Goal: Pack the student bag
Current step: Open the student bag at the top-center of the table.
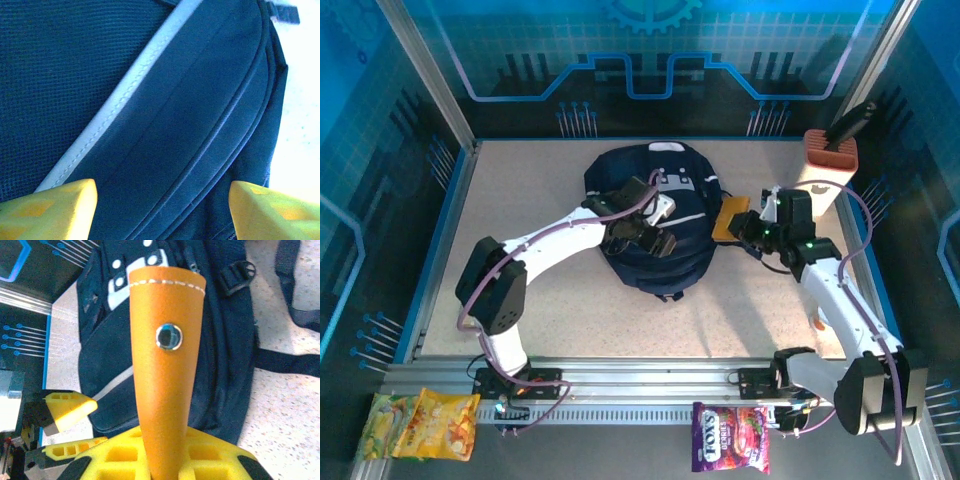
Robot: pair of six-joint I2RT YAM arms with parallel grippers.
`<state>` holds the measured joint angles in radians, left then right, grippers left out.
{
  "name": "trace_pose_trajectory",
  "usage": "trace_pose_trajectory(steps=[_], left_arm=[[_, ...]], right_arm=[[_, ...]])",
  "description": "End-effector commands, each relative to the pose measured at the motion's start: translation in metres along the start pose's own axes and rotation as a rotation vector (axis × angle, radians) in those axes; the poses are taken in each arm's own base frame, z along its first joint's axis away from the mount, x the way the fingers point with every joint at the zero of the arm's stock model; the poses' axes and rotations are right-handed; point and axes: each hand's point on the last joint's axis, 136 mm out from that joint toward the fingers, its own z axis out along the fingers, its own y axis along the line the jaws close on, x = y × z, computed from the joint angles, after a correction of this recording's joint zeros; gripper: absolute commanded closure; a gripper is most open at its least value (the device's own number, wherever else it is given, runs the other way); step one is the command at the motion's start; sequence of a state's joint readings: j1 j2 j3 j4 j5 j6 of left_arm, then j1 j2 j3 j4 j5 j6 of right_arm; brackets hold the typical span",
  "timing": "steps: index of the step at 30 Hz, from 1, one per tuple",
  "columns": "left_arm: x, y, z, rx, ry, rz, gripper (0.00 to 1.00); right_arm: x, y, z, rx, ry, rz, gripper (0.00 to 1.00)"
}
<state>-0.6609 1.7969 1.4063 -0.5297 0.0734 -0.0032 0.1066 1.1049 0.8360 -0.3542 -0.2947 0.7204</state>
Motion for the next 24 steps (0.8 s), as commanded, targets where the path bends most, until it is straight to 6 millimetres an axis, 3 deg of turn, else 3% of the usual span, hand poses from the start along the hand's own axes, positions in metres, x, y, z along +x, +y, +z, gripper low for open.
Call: trace_pose_trajectory(steps=[1,5,10,15,19,24], left_arm=[[0.01,0.004,0.007,-0.049,0.081,0.12,0.29],[0.018,-0.001,0.02,-0.077,0.16,0.217,0.28],[0.01,0.008,0.024,-0.148,0.189,0.171,0.31],[-0.006,0.01,0.019,-0.172,0.162,0.12,0.44],[-0.02,0.014,0.004,-0.193,0.121,0.076,0.6],[-0.029,0.019,-0.012,-0.217,0.081,0.051,0.74]], right_arm=[[0.005,-0.012,-0.006,0.025,0.01,0.008,0.98],[0.007,-0.017,-0.006,0.022,0.016,0.029,0.98],[0.007,-0.018,-0.005,0.009,0.016,0.04,0.98],[0.005,-0.016,-0.007,0.004,0.01,0.039,0.98],[0.004,-0.016,-0.009,0.002,0.005,0.04,0.97],[0.006,-0.016,-0.009,-0.01,0.016,0.034,0.97]])
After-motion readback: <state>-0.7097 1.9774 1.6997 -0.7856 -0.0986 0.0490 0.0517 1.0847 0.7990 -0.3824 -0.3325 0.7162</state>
